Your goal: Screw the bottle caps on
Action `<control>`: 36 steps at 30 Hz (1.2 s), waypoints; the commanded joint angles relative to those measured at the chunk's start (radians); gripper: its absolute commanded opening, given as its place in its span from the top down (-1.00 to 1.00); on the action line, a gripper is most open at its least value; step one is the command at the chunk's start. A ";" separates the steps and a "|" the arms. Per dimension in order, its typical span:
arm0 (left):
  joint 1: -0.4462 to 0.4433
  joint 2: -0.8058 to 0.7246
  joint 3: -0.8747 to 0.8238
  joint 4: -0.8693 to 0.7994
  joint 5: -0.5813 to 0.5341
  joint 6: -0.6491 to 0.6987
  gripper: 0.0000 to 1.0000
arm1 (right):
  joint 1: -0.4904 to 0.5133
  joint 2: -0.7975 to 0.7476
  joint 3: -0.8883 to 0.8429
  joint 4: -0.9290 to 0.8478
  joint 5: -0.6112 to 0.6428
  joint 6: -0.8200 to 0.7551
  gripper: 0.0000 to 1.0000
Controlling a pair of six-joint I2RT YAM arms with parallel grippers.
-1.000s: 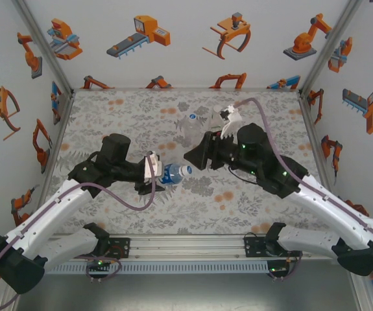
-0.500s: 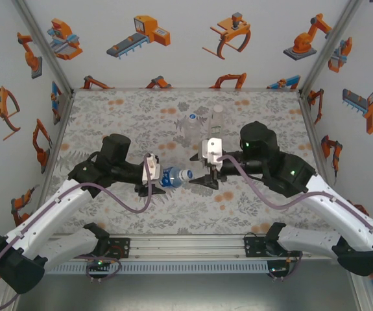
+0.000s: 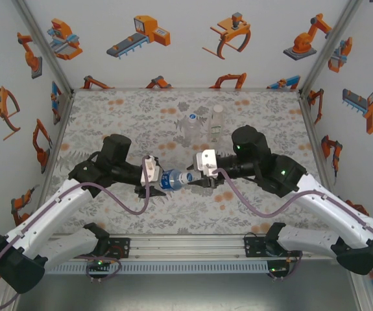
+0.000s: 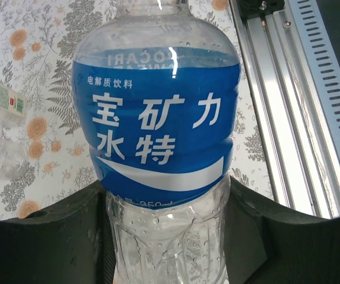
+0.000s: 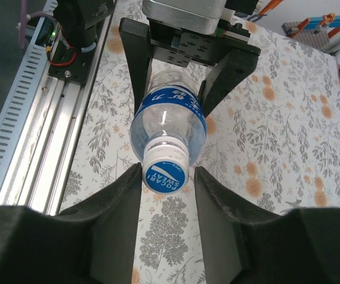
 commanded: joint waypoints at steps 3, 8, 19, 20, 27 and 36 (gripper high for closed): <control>-0.004 0.000 0.023 -0.018 0.043 0.025 1.00 | 0.000 0.004 -0.020 0.045 -0.027 0.003 0.44; -0.001 -0.006 0.027 -0.016 0.040 0.017 1.00 | 0.001 -0.013 -0.067 0.126 0.040 0.253 0.63; 0.017 -0.011 0.021 0.025 0.031 -0.021 1.00 | 0.002 -0.004 -0.180 0.221 0.526 1.659 0.85; 0.017 -0.012 0.019 0.026 0.031 -0.022 1.00 | 0.002 0.002 -0.182 0.203 0.533 1.755 0.86; 0.017 -0.009 0.019 0.029 0.036 -0.025 1.00 | 0.002 0.053 -0.118 0.179 0.500 1.841 0.73; 0.018 -0.017 0.015 0.029 0.036 -0.022 1.00 | -0.004 0.048 -0.010 0.012 0.615 1.557 0.10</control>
